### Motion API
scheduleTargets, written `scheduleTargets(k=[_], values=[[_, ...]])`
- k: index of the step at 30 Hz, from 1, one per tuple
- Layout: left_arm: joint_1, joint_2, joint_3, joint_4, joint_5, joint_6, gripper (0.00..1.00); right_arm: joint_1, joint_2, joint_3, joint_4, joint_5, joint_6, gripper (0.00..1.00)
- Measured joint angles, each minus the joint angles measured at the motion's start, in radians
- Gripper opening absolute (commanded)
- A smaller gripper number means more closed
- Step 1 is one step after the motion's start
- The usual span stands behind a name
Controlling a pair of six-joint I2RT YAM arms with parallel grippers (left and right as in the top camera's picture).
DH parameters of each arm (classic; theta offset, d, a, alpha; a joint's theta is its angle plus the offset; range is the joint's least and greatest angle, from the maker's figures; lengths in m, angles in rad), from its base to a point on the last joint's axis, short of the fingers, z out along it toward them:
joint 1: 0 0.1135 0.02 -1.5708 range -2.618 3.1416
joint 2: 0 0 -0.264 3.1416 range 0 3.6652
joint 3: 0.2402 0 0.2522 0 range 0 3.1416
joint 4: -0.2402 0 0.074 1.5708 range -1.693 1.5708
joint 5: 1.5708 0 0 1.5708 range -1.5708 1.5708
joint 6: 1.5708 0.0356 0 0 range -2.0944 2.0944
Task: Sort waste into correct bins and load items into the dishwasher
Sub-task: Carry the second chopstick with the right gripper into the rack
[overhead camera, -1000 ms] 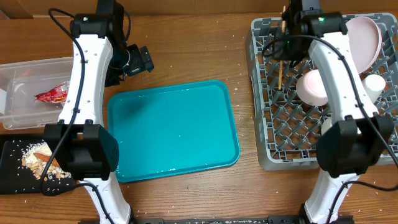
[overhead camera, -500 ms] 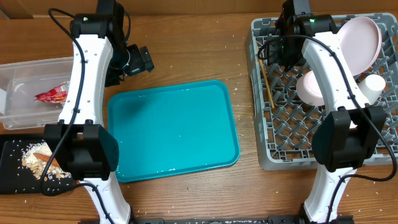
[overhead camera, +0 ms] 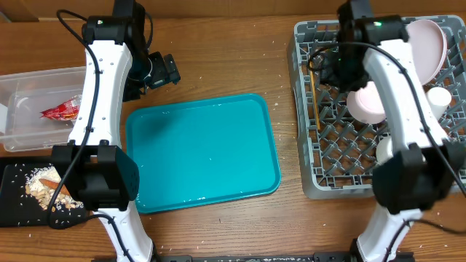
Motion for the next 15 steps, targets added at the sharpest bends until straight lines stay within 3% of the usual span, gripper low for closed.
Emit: scheduleTargets(k=[8, 15], values=[[0.0, 0.0, 0.0, 0.0, 0.0, 0.0, 1.0, 0.028, -0.268, -0.041, -0.145, -0.003, 0.066, 0.39], [0.0, 0.0, 0.0, 0.0, 0.0, 0.0, 1.0, 0.135, -0.613, -0.352, -0.003, 0.006, 0.133, 0.4]])
